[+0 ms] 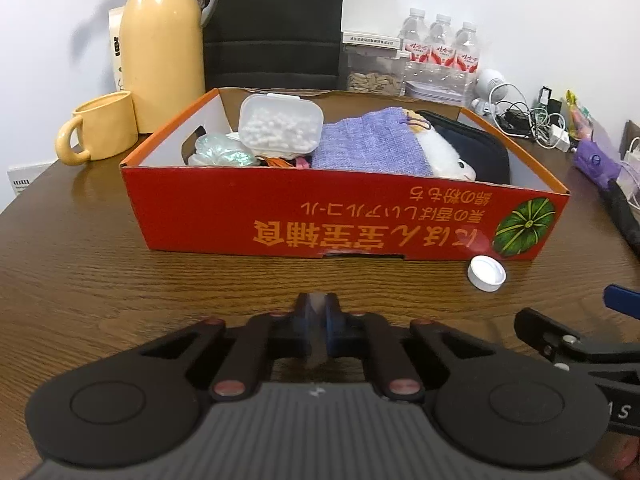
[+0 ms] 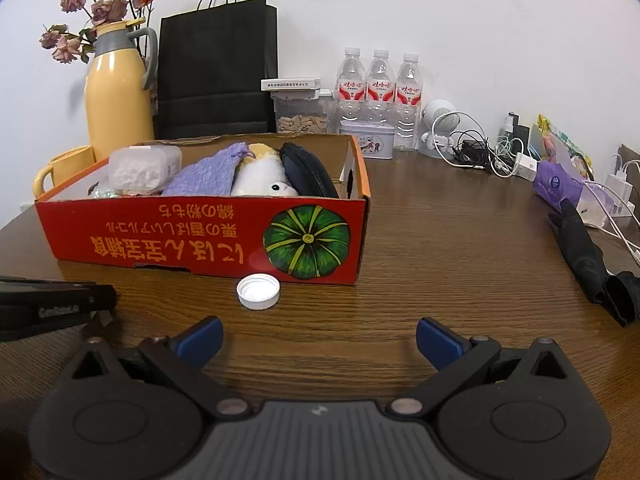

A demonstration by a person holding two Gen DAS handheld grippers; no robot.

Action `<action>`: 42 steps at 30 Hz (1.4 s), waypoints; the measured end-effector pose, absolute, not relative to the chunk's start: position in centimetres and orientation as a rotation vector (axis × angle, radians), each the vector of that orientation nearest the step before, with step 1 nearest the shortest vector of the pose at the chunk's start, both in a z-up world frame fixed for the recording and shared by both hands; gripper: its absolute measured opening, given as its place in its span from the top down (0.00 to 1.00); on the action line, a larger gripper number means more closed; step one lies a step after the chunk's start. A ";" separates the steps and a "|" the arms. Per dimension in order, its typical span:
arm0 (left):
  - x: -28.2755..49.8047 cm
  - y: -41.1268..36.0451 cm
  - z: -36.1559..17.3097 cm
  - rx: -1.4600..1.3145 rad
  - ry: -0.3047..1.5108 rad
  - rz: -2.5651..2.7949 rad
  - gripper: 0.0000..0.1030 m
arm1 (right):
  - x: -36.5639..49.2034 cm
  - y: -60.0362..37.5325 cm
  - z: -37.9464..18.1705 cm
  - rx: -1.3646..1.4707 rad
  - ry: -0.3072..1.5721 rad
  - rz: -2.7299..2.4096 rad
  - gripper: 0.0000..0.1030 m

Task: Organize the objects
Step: 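Grasp the clear plastic piece with the left gripper, then grasp the small white bottle cap with the right gripper while the left gripper holds the plastic piece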

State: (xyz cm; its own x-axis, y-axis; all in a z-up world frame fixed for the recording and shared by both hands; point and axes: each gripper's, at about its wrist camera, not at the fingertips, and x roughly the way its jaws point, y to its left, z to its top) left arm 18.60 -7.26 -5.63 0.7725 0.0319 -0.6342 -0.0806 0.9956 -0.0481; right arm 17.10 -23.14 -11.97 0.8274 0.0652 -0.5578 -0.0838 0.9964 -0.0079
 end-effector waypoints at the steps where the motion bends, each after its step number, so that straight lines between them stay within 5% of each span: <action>1: 18.6 -7.2 -5.6 -0.076 0.685 0.058 0.93 | 17.1 -23.1 -12.0 -0.033 0.593 0.080 0.00; 26: 16.6 -3.3 -2.3 -0.109 0.535 0.009 0.93 | 19.7 -22.1 -11.6 -0.043 0.578 0.205 0.03; 29: 16.7 -2.8 -2.3 -0.117 0.534 0.007 0.93 | 20.8 -21.8 -11.9 -0.038 0.614 0.217 0.11; 38: 16.7 -2.1 -2.4 -0.130 0.531 -0.001 0.93 | 22.1 -20.8 -12.5 -0.051 0.648 0.235 0.55; 40: 16.7 -2.1 -2.4 -0.130 0.529 -0.005 0.93 | 22.1 -20.7 -12.4 -0.048 0.642 0.241 0.73; 42: 16.6 -2.1 -2.4 -0.129 0.527 -0.010 0.93 | 21.9 -20.8 -12.4 -0.041 0.638 0.247 0.73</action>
